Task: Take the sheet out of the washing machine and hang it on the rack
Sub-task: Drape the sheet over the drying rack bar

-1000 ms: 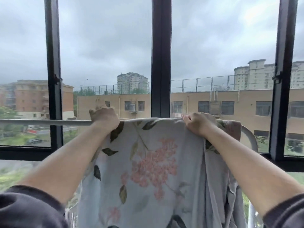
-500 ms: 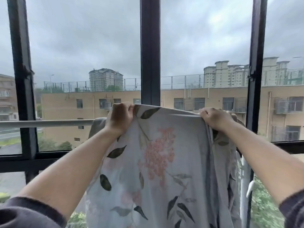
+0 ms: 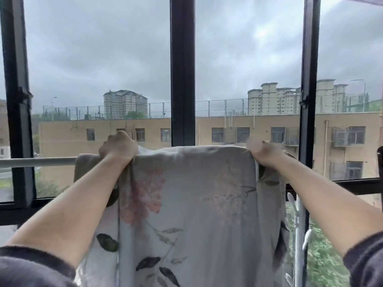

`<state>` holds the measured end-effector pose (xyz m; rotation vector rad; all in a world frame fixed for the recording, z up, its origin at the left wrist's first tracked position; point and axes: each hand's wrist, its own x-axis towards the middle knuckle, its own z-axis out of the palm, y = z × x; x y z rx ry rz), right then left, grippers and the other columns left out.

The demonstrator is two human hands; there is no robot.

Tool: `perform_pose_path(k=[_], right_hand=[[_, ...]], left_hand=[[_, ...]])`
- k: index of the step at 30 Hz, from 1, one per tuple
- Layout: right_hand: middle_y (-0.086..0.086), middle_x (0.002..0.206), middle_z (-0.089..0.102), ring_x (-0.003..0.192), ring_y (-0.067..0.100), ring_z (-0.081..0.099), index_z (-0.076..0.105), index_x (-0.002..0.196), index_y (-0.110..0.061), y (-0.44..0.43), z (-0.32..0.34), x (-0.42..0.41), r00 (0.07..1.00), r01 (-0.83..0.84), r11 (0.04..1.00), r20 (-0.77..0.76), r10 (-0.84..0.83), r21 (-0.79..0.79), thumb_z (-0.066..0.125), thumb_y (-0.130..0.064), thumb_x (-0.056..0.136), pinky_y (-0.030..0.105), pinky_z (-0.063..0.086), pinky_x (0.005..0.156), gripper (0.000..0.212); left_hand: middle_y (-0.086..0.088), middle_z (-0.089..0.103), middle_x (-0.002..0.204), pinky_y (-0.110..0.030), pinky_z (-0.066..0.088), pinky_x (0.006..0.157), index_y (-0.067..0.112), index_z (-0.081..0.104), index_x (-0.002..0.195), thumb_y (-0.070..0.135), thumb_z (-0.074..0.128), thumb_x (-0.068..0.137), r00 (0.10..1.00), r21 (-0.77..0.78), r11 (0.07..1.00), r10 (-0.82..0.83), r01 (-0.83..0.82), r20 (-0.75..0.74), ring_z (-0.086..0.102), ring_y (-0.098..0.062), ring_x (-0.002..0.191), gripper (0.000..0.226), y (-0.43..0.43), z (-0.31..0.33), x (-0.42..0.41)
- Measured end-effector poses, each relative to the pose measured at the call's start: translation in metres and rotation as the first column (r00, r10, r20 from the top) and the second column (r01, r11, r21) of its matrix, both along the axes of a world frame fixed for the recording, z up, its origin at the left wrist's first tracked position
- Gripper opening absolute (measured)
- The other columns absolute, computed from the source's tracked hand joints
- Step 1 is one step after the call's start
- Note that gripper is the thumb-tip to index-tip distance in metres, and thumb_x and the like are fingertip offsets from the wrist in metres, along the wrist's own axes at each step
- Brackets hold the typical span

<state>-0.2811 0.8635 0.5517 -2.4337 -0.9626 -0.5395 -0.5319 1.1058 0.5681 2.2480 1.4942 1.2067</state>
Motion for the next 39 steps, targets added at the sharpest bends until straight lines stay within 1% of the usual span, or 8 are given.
perform_pose_path(k=[9,15,20,26,30,32,36,39], right_hand=[[0.012,0.132,0.054,0.12,0.029,0.049,0.054,0.12,-0.02,0.001,-0.003,0.0,0.999,0.013,0.997,0.033,-0.011,-0.072,0.02,-0.044,0.098,0.042,0.031,0.096,0.047],[0.009,0.13,0.056,0.12,0.028,0.048,0.056,0.119,-0.023,-0.01,-0.001,0.007,1.0,0.014,0.999,0.017,-0.013,-0.045,0.023,-0.043,0.097,0.042,0.03,0.094,0.044],[0.01,0.12,0.06,0.109,0.03,0.052,0.057,0.099,-0.023,-0.009,0.001,0.008,1.0,-0.016,1.0,-0.02,0.015,-0.009,0.029,-0.036,0.094,0.041,0.032,0.087,0.031],[0.013,0.124,0.058,0.114,0.03,0.051,0.059,0.106,-0.02,-0.006,0.0,0.016,0.999,0.024,1.0,-0.022,-0.024,-0.006,0.026,-0.033,0.094,0.043,0.034,0.094,0.037],[0.013,0.13,0.056,0.118,0.03,0.049,0.059,0.108,-0.024,-0.007,-0.003,0.016,1.0,0.025,0.999,-0.002,-0.025,-0.031,0.021,-0.036,0.095,0.047,0.031,0.098,0.041],[0.012,0.133,0.054,0.12,0.03,0.048,0.058,0.115,-0.024,-0.008,-0.005,0.017,1.0,0.031,0.999,-0.004,-0.031,-0.039,0.02,-0.039,0.096,0.048,0.03,0.1,0.045],[0.011,0.138,0.05,0.126,0.029,0.045,0.054,0.127,-0.022,-0.004,-0.005,0.013,0.999,0.038,0.998,0.009,-0.038,-0.051,0.019,-0.039,0.099,0.049,0.024,0.104,0.048],[0.008,0.145,0.044,0.132,0.028,0.039,0.048,0.135,-0.023,-0.005,-0.006,0.013,0.999,0.042,0.998,0.005,-0.042,-0.056,0.018,-0.04,0.1,0.052,0.018,0.109,0.05]], left_hand=[[-0.002,0.068,0.103,-0.029,0.042,0.07,0.023,0.064,0.103,0.044,0.051,0.092,0.781,0.259,0.741,-0.551,0.62,-0.295,0.061,-0.023,0.094,0.027,-0.084,-0.023,0.078],[-0.008,0.068,0.072,-0.03,0.043,0.06,0.007,0.066,0.076,0.02,0.06,0.089,0.777,0.435,0.697,-0.63,0.569,-0.007,0.061,-0.027,0.072,0.019,-0.091,-0.028,0.104],[-0.003,0.057,0.072,-0.019,0.026,0.058,0.005,0.062,0.077,0.016,0.055,0.093,0.722,0.364,0.827,-0.555,0.428,0.413,0.049,-0.018,0.07,0.021,-0.086,-0.017,0.094],[-0.005,0.058,0.077,-0.029,0.036,0.073,0.016,0.048,0.066,0.016,0.041,0.098,0.314,0.077,0.94,-0.188,0.333,0.931,0.051,-0.02,0.075,0.033,-0.049,0.006,0.067],[-0.026,0.06,0.11,-0.038,0.04,0.085,-0.003,0.058,0.103,0.017,0.037,0.098,0.812,0.18,0.972,-0.227,0.153,0.538,0.055,-0.037,0.103,0.029,-0.042,0.002,0.06],[-0.02,0.057,0.11,-0.039,0.044,0.083,0.003,0.056,0.103,0.017,0.04,0.095,0.923,0.351,0.912,-0.305,0.212,0.234,0.054,-0.036,0.101,0.022,-0.048,-0.006,0.063],[-0.002,0.058,0.111,-0.033,0.038,0.081,0.016,0.059,0.107,0.034,0.051,0.092,0.861,0.498,0.713,-0.479,0.494,-0.17,0.054,-0.022,0.103,0.025,-0.09,-0.022,0.089],[-0.002,0.064,0.1,-0.033,0.045,0.073,0.015,0.063,0.098,0.038,0.056,0.09,0.81,0.457,0.671,-0.52,0.583,-0.27,0.06,-0.023,0.092,0.025,-0.106,-0.027,0.108]])
